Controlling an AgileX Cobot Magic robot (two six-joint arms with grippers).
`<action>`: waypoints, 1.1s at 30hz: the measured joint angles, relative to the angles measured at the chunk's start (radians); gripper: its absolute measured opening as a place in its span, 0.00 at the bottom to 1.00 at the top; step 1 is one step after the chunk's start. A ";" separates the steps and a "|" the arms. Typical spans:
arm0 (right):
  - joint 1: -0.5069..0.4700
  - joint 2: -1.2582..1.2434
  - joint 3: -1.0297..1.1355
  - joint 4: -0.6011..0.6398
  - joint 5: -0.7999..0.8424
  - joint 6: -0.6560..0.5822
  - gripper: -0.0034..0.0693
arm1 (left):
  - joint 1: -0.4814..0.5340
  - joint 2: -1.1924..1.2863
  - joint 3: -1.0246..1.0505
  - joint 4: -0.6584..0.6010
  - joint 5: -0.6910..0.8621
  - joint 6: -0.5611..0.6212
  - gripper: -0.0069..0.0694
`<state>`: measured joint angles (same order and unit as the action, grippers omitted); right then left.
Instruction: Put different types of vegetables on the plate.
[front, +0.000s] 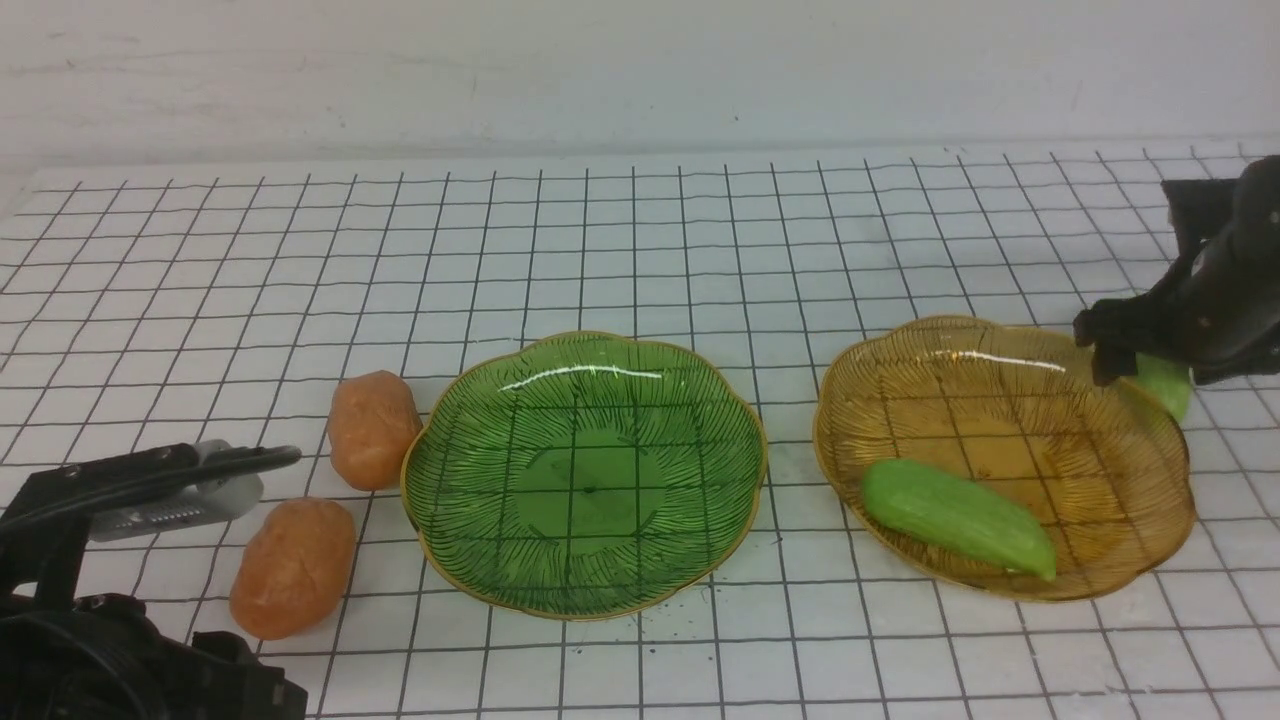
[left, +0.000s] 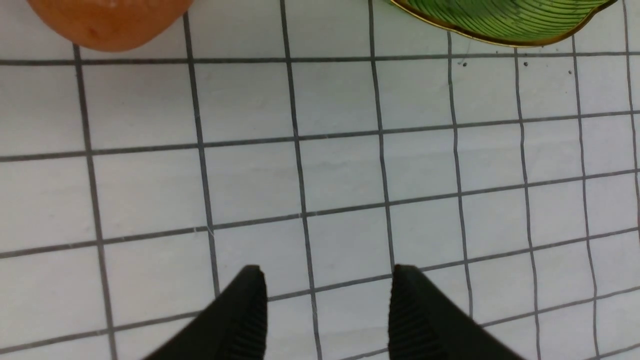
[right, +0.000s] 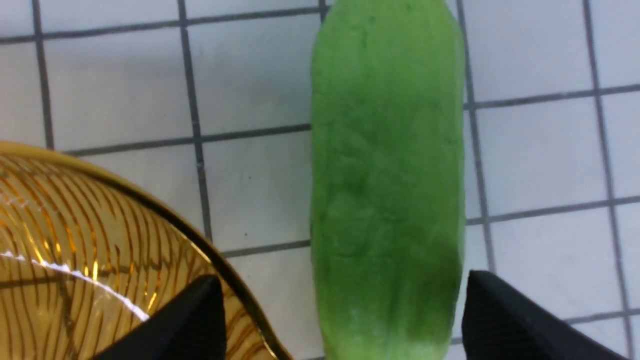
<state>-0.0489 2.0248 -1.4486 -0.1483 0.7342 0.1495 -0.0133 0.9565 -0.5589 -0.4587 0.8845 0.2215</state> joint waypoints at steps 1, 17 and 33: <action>0.000 0.000 -0.038 0.000 0.048 0.000 0.84 | 0.000 0.000 0.000 0.000 -0.001 0.000 0.50; -0.015 0.000 -0.180 -0.081 0.483 -0.050 0.25 | 0.000 0.001 0.000 -0.001 -0.007 0.001 0.50; 0.025 0.005 -0.030 0.206 0.484 -0.138 0.03 | 0.000 0.001 0.000 -0.002 -0.012 0.001 0.50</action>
<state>-0.0244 2.0297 -1.4784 0.0577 1.2178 0.0117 -0.0133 0.9573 -0.5589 -0.4605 0.8723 0.2223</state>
